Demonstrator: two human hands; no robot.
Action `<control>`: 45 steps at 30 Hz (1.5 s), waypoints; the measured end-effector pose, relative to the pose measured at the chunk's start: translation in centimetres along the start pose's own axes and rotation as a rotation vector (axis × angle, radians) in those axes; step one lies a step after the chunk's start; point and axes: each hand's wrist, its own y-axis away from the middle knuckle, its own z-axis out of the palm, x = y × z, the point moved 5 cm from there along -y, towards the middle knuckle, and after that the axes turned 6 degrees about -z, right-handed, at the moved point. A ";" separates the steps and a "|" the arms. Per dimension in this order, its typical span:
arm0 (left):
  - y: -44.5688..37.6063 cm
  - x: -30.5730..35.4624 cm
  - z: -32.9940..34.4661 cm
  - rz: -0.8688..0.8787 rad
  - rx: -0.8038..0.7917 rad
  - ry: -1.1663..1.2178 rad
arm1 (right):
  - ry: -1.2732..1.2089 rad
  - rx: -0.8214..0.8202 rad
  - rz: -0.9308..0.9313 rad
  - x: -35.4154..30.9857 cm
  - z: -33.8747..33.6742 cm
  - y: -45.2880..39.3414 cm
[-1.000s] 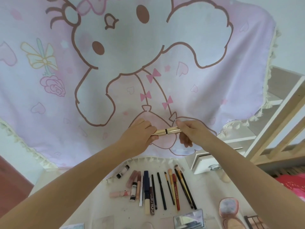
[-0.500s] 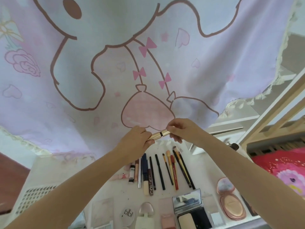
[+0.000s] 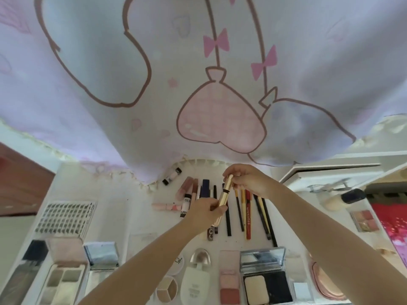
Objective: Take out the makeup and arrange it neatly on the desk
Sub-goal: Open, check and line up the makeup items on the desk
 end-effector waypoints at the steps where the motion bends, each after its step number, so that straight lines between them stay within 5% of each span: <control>1: -0.1 -0.4 0.3 -0.015 -0.029 0.051 | 0.004 -0.027 0.012 0.3 0.1 -0.3; 6: -0.2 -1.6 0.9 -0.096 -0.155 0.339 | -0.060 -0.140 0.048 1.5 0.4 -1.2; 22: -0.2 -2.4 0.0 -0.140 -0.214 0.356 | -0.055 -0.181 0.029 1.8 0.2 -2.8; 33: -1.1 -2.5 0.9 -0.209 -0.071 0.285 | 0.414 -0.162 0.076 2.2 0.2 -3.4; 45: -3.7 -2.5 3.2 -0.323 0.169 -0.125 | 0.841 -0.214 0.052 3.7 0.7 -5.9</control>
